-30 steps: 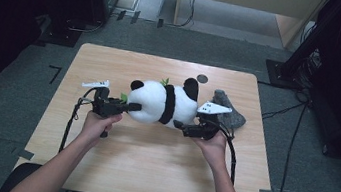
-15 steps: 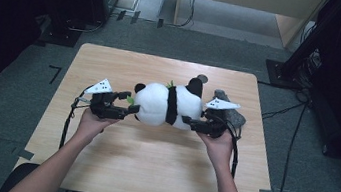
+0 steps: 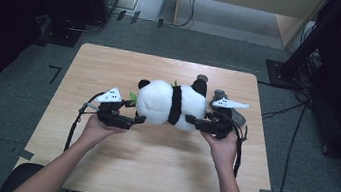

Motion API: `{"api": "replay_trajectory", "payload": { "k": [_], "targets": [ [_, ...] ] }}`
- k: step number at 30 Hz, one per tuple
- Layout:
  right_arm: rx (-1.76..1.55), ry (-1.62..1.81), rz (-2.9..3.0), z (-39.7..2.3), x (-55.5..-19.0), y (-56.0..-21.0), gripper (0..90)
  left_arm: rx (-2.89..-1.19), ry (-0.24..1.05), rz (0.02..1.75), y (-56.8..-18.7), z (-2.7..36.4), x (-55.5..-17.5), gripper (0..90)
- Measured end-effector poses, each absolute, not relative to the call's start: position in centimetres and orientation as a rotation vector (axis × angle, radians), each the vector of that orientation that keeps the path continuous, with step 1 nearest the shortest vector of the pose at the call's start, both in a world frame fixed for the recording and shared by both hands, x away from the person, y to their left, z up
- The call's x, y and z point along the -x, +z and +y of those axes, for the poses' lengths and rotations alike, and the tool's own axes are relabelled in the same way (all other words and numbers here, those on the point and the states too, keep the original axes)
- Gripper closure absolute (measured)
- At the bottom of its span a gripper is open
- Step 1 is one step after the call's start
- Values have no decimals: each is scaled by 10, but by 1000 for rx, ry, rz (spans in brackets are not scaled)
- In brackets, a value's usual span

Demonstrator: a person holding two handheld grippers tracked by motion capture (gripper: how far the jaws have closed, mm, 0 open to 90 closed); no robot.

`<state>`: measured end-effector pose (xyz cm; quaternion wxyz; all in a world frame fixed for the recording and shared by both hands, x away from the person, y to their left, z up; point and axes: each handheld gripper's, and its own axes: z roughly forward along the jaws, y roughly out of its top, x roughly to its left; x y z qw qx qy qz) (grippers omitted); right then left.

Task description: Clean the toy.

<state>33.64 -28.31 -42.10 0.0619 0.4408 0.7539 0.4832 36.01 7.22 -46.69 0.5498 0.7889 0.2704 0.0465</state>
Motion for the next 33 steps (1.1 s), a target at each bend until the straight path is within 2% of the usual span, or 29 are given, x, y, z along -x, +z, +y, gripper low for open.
{"api": "replay_trajectory", "payload": {
  "k": [7,11,16,19,23,33],
  "targets": [
    [-1376,1418,2305,-274,-338,-429,405,-1897,78,752,-471,68,-363,415],
    [-1348,1413,2314,-273,-340,-430,354,-1892,76,782,-468,69,-362,542],
    [-1336,1448,2322,-276,-343,-434,295,-1872,38,814,-464,72,-363,628],
    [-1332,1486,2313,-281,-345,-437,263,-1832,-17,837,-461,75,-364,649],
    [-1278,1523,2291,-285,-345,-439,213,-1813,-26,810,-456,77,-364,706],
    [-1165,1530,2361,-279,-350,-459,188,-1708,-160,925,-458,93,-375,711]
  ]
}}
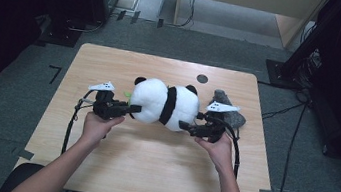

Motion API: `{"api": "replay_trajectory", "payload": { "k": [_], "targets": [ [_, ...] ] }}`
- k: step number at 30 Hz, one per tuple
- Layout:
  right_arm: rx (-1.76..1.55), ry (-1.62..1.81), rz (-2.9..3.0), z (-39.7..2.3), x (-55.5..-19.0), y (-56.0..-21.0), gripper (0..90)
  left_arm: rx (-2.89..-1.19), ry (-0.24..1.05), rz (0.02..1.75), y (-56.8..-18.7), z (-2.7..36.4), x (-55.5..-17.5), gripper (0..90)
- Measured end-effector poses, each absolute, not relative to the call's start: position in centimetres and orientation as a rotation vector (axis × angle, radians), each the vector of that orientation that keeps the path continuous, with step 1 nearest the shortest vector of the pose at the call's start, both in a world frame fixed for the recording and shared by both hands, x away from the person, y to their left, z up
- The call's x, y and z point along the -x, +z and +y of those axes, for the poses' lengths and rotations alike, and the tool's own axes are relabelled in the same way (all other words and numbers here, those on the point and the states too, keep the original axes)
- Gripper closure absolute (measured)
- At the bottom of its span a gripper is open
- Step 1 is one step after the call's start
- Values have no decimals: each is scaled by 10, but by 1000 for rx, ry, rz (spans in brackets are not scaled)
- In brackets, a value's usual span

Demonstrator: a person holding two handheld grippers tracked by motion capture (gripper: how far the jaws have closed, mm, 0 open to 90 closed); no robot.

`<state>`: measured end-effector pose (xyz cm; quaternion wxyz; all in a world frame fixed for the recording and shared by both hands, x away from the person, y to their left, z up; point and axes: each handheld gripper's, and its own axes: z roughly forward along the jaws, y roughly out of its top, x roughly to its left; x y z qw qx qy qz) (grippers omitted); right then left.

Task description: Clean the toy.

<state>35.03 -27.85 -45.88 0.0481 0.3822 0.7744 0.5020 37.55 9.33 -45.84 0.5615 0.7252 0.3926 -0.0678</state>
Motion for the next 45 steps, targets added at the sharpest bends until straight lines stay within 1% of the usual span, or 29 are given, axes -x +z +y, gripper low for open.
{"api": "replay_trajectory", "payload": {
  "k": [1,4,8,11,13,16,19,21,23,26,32,36,39,43,45],
  "targets": [
    [-1143,1517,2357,-276,-349,-456,194,-1704,-167,930,-459,94,-376,707],
    [-1126,1451,2345,-269,-344,-446,243,-1731,-128,924,-458,94,-374,667],
    [-1195,1457,2314,-268,-337,-435,269,-1786,-31,870,-453,92,-368,555],
    [-1233,1440,2308,-267,-333,-429,277,-1813,-6,849,-453,92,-365,454],
    [-1259,1423,2316,-266,-331,-428,279,-1844,42,826,-453,91,-362,407],
    [-1330,1429,2318,-265,-329,-427,280,-1900,161,783,-452,88,-356,352],
    [-1474,1489,2306,-269,-332,-428,285,-1938,199,771,-453,84,-353,343],
    [-1520,1537,2292,-273,-334,-427,299,-1946,186,760,-455,83,-352,347],
    [-1486,1549,2295,-273,-333,-424,330,-1917,168,750,-456,82,-350,372],
    [-1417,1511,2329,-268,-332,-425,334,-1920,161,755,-460,78,-351,368],
    [-1408,1479,2312,-274,-336,-431,308,-1896,175,779,-463,78,-353,365],
    [-1388,1449,2303,-279,-337,-434,295,-1871,142,826,-466,78,-359,331],
    [-1381,1428,2298,-281,-338,-435,288,-1874,157,831,-466,77,-360,294],
    [-1345,1400,2300,-282,-337,-434,282,-1874,165,833,-463,79,-359,289],
    [-1316,1380,2296,-282,-336,-433,265,-1878,172,833,-463,80,-359,287]
  ]
}}
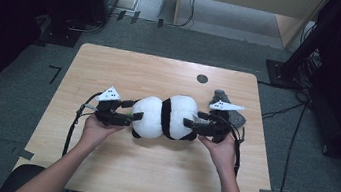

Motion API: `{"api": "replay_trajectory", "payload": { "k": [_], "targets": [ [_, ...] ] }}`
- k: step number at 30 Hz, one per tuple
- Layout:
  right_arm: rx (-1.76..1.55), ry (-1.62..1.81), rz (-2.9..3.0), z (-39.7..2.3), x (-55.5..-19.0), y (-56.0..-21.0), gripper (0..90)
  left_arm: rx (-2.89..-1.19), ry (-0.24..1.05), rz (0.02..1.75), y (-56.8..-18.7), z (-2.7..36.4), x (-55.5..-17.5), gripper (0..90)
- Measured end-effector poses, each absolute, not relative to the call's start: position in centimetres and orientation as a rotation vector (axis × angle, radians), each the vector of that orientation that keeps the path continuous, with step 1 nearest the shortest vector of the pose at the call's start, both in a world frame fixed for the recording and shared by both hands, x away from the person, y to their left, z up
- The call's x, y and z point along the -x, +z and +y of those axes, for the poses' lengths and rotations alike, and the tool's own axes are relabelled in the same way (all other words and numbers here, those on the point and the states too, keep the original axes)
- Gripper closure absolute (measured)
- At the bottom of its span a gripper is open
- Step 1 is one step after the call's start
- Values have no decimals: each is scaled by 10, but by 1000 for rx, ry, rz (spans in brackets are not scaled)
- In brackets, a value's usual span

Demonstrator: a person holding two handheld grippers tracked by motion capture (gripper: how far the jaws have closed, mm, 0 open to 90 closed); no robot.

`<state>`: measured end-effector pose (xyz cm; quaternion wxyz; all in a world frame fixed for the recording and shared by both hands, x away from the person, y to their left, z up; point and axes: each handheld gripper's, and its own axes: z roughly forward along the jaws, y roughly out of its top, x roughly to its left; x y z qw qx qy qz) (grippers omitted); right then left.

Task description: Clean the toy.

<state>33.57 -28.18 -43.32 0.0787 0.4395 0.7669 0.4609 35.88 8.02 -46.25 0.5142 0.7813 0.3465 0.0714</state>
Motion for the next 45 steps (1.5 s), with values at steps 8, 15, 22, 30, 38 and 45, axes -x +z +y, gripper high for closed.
{"api": "replay_trajectory", "payload": {
  "k": [8,15,22,30,38,45],
  "targets": [
    [-1295,1352,2217,-296,-334,-424,271,-1854,176,855,-461,88,-362,290],
    [-1310,1306,2147,-317,-341,-422,298,-1872,168,869,-460,90,-362,297],
    [-1311,1240,2064,-338,-352,-425,317,-1871,165,882,-461,94,-360,299],
    [-1366,1155,2036,-356,-370,-438,364,-1876,173,871,-460,93,-355,302],
    [-1394,1021,2030,-371,-384,-456,416,-1870,162,860,-459,94,-354,302],
    [-1481,1071,1993,-383,-398,-475,428,-1878,150,863,-461,91,-353,302]
  ]
}}
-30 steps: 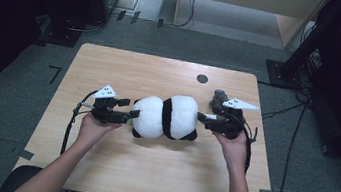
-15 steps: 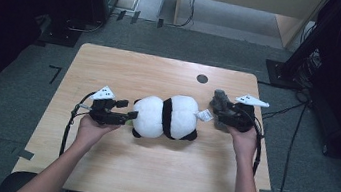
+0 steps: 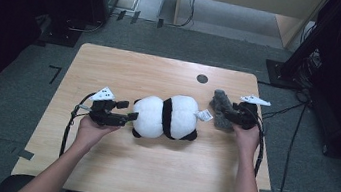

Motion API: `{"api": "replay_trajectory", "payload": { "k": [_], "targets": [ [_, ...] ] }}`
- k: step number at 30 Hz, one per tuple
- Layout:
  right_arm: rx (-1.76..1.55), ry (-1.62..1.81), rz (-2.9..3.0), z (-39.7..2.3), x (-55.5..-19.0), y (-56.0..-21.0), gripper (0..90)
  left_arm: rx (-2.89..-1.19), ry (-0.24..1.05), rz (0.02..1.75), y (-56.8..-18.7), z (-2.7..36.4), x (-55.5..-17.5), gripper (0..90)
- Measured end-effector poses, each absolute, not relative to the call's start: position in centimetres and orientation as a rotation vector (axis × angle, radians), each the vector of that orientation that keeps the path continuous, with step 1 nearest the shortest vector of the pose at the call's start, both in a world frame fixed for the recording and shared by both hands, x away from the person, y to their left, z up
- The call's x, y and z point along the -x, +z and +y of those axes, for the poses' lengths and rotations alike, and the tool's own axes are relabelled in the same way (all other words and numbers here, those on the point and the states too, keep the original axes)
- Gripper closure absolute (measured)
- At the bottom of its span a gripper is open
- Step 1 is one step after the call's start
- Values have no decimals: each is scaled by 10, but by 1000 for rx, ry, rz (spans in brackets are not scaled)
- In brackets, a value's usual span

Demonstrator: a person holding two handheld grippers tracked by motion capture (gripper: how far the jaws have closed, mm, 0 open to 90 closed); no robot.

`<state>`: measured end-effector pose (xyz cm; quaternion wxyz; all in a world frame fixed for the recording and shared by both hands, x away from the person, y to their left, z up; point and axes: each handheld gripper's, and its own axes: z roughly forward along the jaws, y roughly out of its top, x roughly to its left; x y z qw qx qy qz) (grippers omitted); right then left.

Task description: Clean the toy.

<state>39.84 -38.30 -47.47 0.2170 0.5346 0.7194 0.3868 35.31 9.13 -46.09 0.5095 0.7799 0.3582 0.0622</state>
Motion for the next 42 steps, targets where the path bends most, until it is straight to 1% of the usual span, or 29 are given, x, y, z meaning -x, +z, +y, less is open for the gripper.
{"api": "replay_trajectory", "payload": {
  "k": [3,8,10,18,20,21,22,23,25,28,32,36,38,42],
  "targets": [
    [-1499,1013,2017,-382,-406,-485,439,-1886,153,861,-461,90,-352,302],
    [-1557,954,2044,-380,-417,-500,493,-1880,155,867,-462,91,-352,300],
    [-1580,951,2055,-380,-419,-508,502,-1878,160,864,-462,91,-353,300],
    [-1528,1017,2021,-383,-414,-518,504,-1887,151,859,-463,88,-352,300],
    [-1520,996,2028,-381,-414,-517,521,-1889,151,855,-463,87,-352,300],
    [-1525,988,2029,-380,-414,-516,555,-1885,147,854,-463,87,-352,300],
    [-1521,977,2034,-380,-414,-515,618,-1883,143,853,-462,87,-352,300],
    [-1514,960,2043,-380,-414,-514,663,-1882,143,852,-462,87,-352,300],
    [-1527,945,2046,-379,-415,-512,699,-1881,141,854,-462,86,-352,300],
    [-1622,960,2022,-380,-417,-510,724,-1872,127,861,-462,85,-353,302],
    [-1669,978,2029,-385,-415,-506,752,-1862,121,857,-461,83,-355,296],
    [-1679,977,2033,-388,-412,-500,753,-1871,110,867,-459,78,-356,287],
    [-1659,1002,2029,-387,-408,-492,753,-1865,128,848,-457,74,-355,293],
    [-1589,1073,2010,-378,-397,-470,752,-1901,164,837,-459,65,-356,252]
  ]
}}
